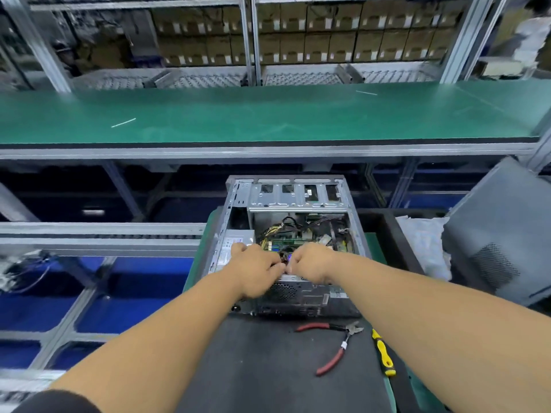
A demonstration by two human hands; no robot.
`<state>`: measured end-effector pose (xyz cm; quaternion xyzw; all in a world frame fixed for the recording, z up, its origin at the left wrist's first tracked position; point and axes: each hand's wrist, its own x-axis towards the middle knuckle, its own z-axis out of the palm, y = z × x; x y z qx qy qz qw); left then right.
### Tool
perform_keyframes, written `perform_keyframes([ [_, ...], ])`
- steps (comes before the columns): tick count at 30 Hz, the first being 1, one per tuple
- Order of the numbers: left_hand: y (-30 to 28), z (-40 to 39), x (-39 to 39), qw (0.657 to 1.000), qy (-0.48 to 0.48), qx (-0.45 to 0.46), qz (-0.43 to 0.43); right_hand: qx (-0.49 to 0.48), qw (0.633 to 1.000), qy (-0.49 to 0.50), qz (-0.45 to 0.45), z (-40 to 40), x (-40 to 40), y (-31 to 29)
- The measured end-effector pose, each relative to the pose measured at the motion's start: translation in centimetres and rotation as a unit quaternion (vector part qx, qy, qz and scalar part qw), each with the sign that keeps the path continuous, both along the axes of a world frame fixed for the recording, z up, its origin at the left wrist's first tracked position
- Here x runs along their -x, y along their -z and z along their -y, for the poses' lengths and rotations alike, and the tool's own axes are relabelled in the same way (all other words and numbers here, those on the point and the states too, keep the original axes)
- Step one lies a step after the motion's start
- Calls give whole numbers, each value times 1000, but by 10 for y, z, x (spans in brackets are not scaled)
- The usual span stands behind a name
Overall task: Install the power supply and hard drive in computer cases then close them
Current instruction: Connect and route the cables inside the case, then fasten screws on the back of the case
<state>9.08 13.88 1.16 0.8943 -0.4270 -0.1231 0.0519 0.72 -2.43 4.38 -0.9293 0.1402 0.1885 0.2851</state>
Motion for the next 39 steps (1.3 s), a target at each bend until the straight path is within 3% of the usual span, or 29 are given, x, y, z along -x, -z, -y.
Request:
perform_keyframes([
  [2, 7, -1, 3, 998, 13, -9, 55, -9, 1000, 7, 11, 1, -2, 6],
  [4, 9, -2, 5, 998, 12, 5, 58, -35, 997, 54, 49, 3, 4, 13],
  [6, 9, -4, 5, 998, 15, 23, 53, -48, 978, 140, 144, 10, 20, 22],
  [10, 14, -7, 8, 993, 35, 58, 92, -9, 869, 310, 386, 39, 91, 46],
  [13, 15, -5, 10, 992, 36, 80, 96, -5, 825, 423, 375, 59, 154, 78],
  [14, 15, -4, 10, 991, 38, 90, 90, -2, 830, 445, 337, 61, 172, 90],
  [16, 16, -4, 9, 990, 40, 112, 78, 14, 872, 435, 224, 60, 197, 112],
  [18, 17, -2, 9, 990, 37, 116, 75, 25, 929, 356, 95, 52, 214, 128],
  [20, 16, 0, 9, 990, 31, 108, 85, 43, 958, 278, 50, 46, 222, 139],
  [23, 17, 2, 11, 990, 20, 82, 116, 39, 954, 285, 89, 46, 223, 144],
  [26, 15, 4, 12, 990, 3, 70, 120, 22, 917, 371, 144, 61, 223, 140],
  [29, 11, 7, 13, 994, -16, 42, 96, 11, 872, 448, 197, 94, 228, 131],
  [31, 6, 11, 16, 997, -40, 44, 53, 19, 871, 449, 200, 122, 231, 126],
  [34, -14, 30, 35, 983, -85, 163, -26, 29, 892, 419, 166, 158, 228, 123],
  [37, -34, 70, 74, 947, -74, 306, -68, 36, 910, 381, 157, 178, 220, 125],
  [39, -43, 105, 101, 923, -78, 348, -142, 34, 922, 354, 155, 184, 215, 128],
])
